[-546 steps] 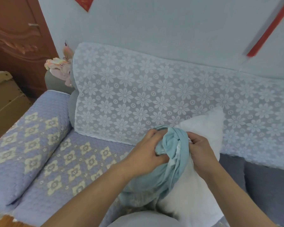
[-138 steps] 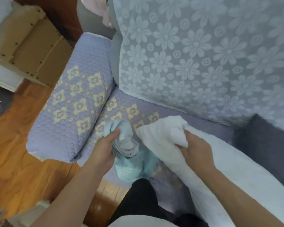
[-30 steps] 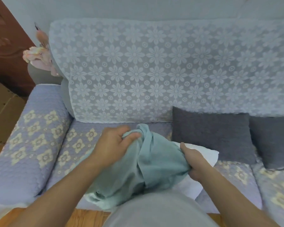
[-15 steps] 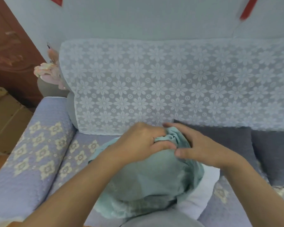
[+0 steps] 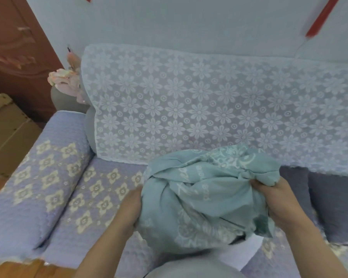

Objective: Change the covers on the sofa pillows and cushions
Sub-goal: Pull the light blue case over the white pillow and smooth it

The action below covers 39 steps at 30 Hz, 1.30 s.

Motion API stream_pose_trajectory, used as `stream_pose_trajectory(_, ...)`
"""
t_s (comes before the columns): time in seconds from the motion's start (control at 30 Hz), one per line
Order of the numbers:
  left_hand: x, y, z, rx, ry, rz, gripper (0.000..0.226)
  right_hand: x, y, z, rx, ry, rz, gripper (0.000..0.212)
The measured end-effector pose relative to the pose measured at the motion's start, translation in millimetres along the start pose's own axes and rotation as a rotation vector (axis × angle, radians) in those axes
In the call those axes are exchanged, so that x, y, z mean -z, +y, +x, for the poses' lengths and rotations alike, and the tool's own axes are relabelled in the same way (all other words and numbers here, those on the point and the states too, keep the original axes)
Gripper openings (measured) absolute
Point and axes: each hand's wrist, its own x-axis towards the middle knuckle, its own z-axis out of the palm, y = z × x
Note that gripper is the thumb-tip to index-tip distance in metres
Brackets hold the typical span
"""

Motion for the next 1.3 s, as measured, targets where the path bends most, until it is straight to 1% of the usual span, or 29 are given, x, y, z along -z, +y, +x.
stream_pose_trajectory(0.03,-5.0,-5.9,0.4,0.057,-0.072,-0.058,0.038,0.7,-1.0,3.7,0.001,0.020,-0.010,0.059)
stream_pose_trajectory(0.07,-8.5,-9.0,2.0,0.060,-0.081,-0.056,0.042,2.0,-1.2,6.7,0.001,0.040,-0.018,0.048)
stream_pose_trajectory(0.13,-8.3,-5.5,2.0,-0.047,0.045,0.058,0.044,6.8,-0.8,13.9,-0.003,0.103,-0.067,0.028)
stream_pose_trajectory(0.17,-7.0,-0.5,1.3,-0.127,0.130,0.127,0.040,7.9,-0.5,18.3,-0.006,0.145,-0.089,0.023)
stream_pose_trajectory(0.23,-6.3,11.2,-2.7,-0.320,0.221,0.235,0.036,1.9,-1.8,25.3,-0.013,0.243,-0.127,0.018)
stream_pose_trajectory(0.33,-11.3,36.5,-13.8,-0.596,0.256,0.295,0.039,-21.1,-5.0,42.8,0.012,0.335,-0.237,0.017)
stream_pose_trajectory(0.37,-7.7,49.0,-19.1,-0.677,0.321,0.270,0.038,-26.5,-6.1,51.5,0.021,0.377,-0.296,0.017)
stream_pose_trajectory(0.43,20.0,64.8,-18.5,-0.803,0.582,0.151,0.033,-20.7,-10.8,70.4,-0.004,0.573,-0.349,0.019)
stream_pose_trajectory(0.47,40.8,60.1,-12.1,-0.798,0.720,0.097,0.031,-9.5,-15.9,81.2,-0.060,0.690,-0.302,0.024)
stream_pose_trajectory(0.5,60.2,46.1,-3.1,-0.728,0.812,0.094,0.030,2.6,-24.5,89.1,-0.122,0.778,-0.242,0.030)
stream_pose_trajectory(0.53,73.9,19.3,7.0,-0.593,0.836,0.137,0.030,14.1,-29.9,97.0,-0.160,0.800,-0.191,0.033)
stream_pose_trajectory(0.57,80.2,-9.9,13.7,-0.444,0.798,0.207,0.032,19.3,-34.6,103.7,-0.165,0.773,-0.140,0.031)
stream_pose_trajectory(0.6,77.5,-38.4,22.3,-0.354,0.705,0.319,0.034,19.6,-38.2,110.7,-0.145,0.728,-0.099,0.023)
stream_pose_trajectory(0.63,68.9,-64.3,30.4,-0.293,0.567,0.458,0.034,16.3,-40.1,116.1,-0.118,0.701,-0.046,0.012)
stream_pose_trajectory(0.67,55.1,-87.8,37.3,-0.210,0.392,0.608,0.030,11.8,-39.0,120.2,-0.097,0.682,0.011,0.011)
stream_pose_trajectory(0.7,39.6,-107.3,42.4,-0.110,0.169,0.820,0.022,7.8,-34.5,121.3,-0.087,0.635,0.078,0.013)
stream_pose_trajectory(0.73,28.2,-118.6,47.9,-0.055,-0.083,1.023,0.017,4.6,-29.6,118.5,-0.087,0.575,0.131,0.014)
stream_pose_trajectory(0.77,19.4,-121.8,55.4,0.027,-0.248,1.138,0.018,2.6,-26.2,114.3,-0.092,0.523,0.161,0.016)
stream_pose_trajectory(0.8,11.7,-114.5,60.0,0.065,-0.316,1.197,0.017,2.2,-23.7,108.0,-0.100,0.473,0.173,0.021)
stream_pose_trajectory(0.83,5.3,-103.8,64.7,-0.004,-0.292,1.177,0.022,1.4,-21.5,99.3,-0.111,0.419,0.168,0.025)
stream_pose_trajectory(0.9,-4.2,-69.6,69.0,-0.222,-0.045,0.919,0.038,4.0,-13.2,85.1,-0.125,0.323,0.133,0.030)
stream_pose_trajectory(0.93,-8.4,-49.8,70.3,-0.336,0.033,0.779,0.040,6.0,-9.3,78.2,-0.124,0.296,0.122,0.032)
stream_pose_trajectory(0.97,-13.3,-27.9,69.4,-0.411,0.056,0.645,0.041,9.4,-3.8,72.3,-0.131,0.292,0.115,0.032)
stream_pose_trajectory(1.03,-21.4,13.6,73.9,-0.498,0.007,0.440,0.048,16.3,3.8,58.9,-0.151,0.302,0.116,0.030)
stream_pose_trajectory(1.07,-23.9,30.4,77.4,-0.555,-0.029,0.431,0.052,20.5,5.8,52.3,-0.164,0.313,0.121,0.027)
stream_pose_trajectory(1.13,-28.6,56.4,81.3,-0.692,-0.108,0.580,0.057,28.2,6.1,40.9,-0.174,0.342,0.135,0.022)
stream_pose_trajectory(1.17,-30.0,63.9,82.0,-0.741,-0.168,0.659,0.055,31.4,4.6,36.1,-0.169,0.369,0.145,0.022)
stream_pose_trajectory(1.23,-33.6,69.5,82.4,-0.792,-0.248,0.801,0.039,37.4,0.8,29.9,-0.140,0.422,0.170,0.024)
stream_pose_trajectory(1.3,-38.0,64.1,79.5,-0.870,-0.201,1.013,0.026,42.0,-3.6,27.7,-0.125,0.494,0.187,0.024)
